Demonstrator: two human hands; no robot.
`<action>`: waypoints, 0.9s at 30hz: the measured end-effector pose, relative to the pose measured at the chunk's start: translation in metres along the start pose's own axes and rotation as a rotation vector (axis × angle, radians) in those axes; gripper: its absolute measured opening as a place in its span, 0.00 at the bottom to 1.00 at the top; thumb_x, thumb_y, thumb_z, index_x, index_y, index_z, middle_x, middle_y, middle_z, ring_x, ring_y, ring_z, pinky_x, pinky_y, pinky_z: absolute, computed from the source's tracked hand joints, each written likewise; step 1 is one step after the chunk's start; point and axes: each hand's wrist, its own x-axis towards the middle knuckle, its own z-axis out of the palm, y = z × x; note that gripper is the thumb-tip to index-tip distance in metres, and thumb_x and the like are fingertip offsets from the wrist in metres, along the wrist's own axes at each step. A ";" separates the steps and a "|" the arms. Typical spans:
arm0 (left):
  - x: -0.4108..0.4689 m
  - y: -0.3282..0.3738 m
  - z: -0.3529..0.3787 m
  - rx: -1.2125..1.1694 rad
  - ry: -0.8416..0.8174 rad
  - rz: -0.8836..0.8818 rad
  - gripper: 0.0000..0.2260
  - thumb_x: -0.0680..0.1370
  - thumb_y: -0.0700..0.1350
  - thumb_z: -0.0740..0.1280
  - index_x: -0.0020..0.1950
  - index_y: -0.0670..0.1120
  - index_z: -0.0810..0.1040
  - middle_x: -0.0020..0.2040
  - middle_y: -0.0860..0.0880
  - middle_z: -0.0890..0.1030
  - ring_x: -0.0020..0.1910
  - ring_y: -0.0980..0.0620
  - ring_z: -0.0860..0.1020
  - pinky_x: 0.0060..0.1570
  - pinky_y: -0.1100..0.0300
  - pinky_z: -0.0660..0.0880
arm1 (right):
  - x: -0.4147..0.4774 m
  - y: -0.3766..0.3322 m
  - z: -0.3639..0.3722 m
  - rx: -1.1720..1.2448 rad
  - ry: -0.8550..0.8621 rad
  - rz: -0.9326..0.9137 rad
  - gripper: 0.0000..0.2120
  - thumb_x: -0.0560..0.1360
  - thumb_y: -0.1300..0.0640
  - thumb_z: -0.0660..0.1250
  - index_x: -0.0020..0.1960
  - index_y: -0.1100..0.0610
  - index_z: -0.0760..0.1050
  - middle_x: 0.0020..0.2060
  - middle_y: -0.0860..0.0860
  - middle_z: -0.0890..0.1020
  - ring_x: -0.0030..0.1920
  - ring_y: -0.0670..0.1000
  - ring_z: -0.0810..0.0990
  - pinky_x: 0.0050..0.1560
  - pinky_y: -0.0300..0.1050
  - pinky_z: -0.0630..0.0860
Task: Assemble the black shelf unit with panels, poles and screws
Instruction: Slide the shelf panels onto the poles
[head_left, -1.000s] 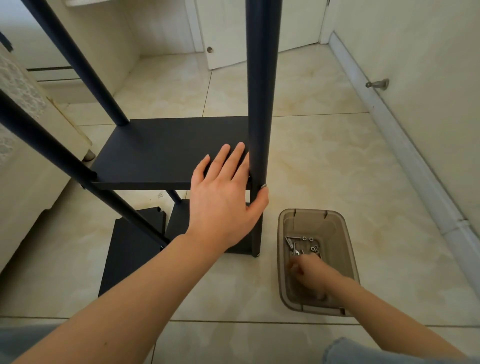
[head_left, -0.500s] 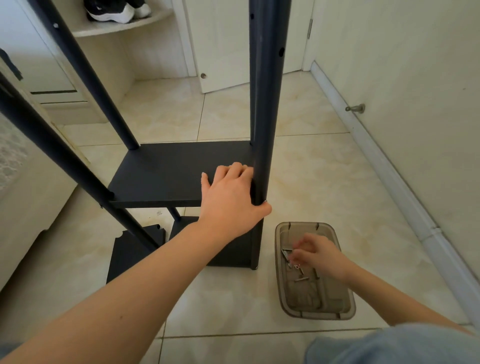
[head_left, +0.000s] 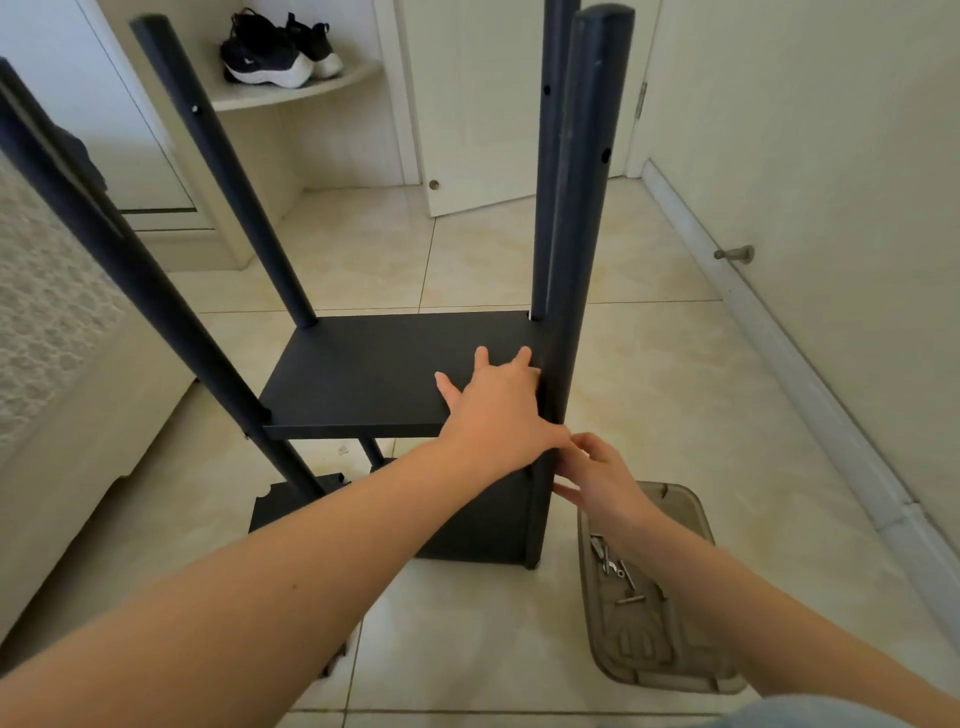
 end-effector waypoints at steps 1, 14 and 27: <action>0.002 -0.001 -0.004 0.001 0.001 -0.014 0.34 0.75 0.57 0.72 0.77 0.51 0.64 0.74 0.46 0.71 0.81 0.41 0.49 0.71 0.28 0.40 | 0.001 -0.001 0.004 0.022 -0.003 0.009 0.08 0.83 0.53 0.59 0.57 0.55 0.72 0.44 0.48 0.85 0.53 0.49 0.82 0.60 0.50 0.76; 0.014 -0.056 -0.094 -0.314 0.139 -0.036 0.18 0.71 0.52 0.78 0.57 0.46 0.81 0.48 0.53 0.83 0.43 0.59 0.80 0.36 0.70 0.76 | 0.014 -0.057 0.052 -0.069 -0.019 -0.228 0.07 0.83 0.51 0.58 0.55 0.53 0.71 0.50 0.51 0.84 0.53 0.50 0.82 0.59 0.50 0.77; -0.014 -0.145 -0.144 -0.503 0.272 -0.057 0.26 0.71 0.53 0.77 0.68 0.55 0.76 0.49 0.58 0.81 0.49 0.59 0.79 0.42 0.70 0.69 | 0.013 -0.098 0.117 -0.235 -0.081 -0.440 0.03 0.82 0.51 0.61 0.52 0.50 0.70 0.45 0.46 0.84 0.45 0.40 0.82 0.44 0.35 0.75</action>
